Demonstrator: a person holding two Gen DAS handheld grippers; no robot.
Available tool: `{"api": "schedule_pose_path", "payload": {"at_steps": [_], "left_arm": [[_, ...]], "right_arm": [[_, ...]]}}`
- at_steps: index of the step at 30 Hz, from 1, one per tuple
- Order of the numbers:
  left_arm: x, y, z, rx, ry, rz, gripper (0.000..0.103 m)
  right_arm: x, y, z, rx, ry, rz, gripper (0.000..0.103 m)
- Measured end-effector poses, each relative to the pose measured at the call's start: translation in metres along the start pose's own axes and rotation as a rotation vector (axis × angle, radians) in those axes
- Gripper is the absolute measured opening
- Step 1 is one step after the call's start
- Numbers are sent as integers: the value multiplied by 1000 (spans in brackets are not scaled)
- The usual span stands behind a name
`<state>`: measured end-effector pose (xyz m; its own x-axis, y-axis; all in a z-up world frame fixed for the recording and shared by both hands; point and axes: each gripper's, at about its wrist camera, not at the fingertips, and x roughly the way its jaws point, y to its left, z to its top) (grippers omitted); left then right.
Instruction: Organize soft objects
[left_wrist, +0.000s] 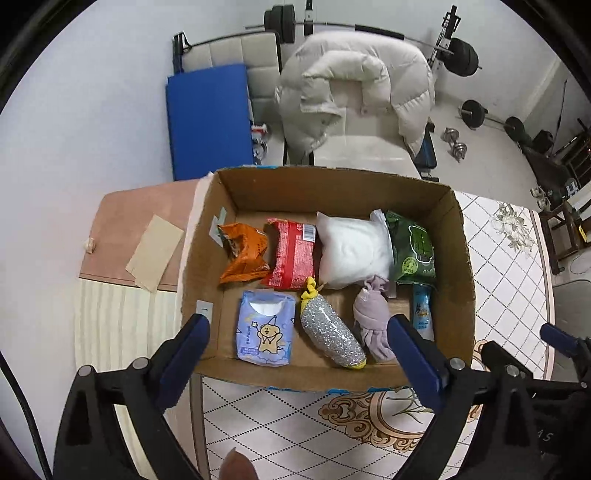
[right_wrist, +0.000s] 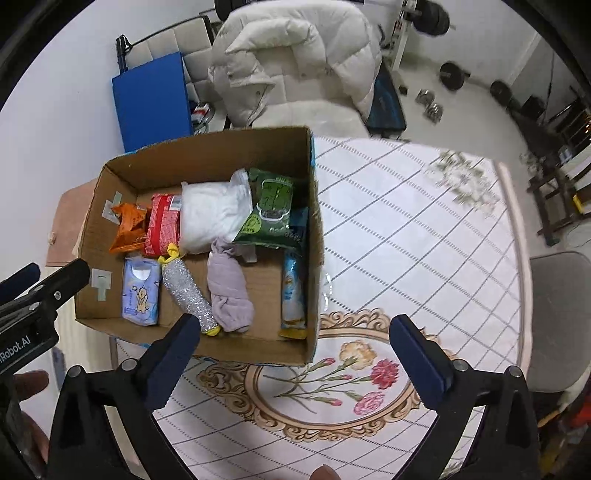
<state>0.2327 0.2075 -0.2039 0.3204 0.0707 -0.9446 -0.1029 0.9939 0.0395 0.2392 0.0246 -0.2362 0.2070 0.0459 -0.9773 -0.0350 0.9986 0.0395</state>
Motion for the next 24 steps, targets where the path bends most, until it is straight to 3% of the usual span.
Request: {"api": "schedule_pose_path", "payload": {"at_steps": [8,12,19,24], "left_arm": [[-21,1,-10,-5,-42,7,99],[-56,-4,-20,13,-94,2,99],[-136,-10,-48,7,-210,9,99],[-179,-13,-71,10,-251,1,99]], "right_arm": [[-21,0,-11,2,-40,-13,103],[-51,-3,-22,-1,-85,-6,103],[-139,-12,-56,-1,-214,30,103],[-206,-19,-84,-8,-317,39,103]]}}
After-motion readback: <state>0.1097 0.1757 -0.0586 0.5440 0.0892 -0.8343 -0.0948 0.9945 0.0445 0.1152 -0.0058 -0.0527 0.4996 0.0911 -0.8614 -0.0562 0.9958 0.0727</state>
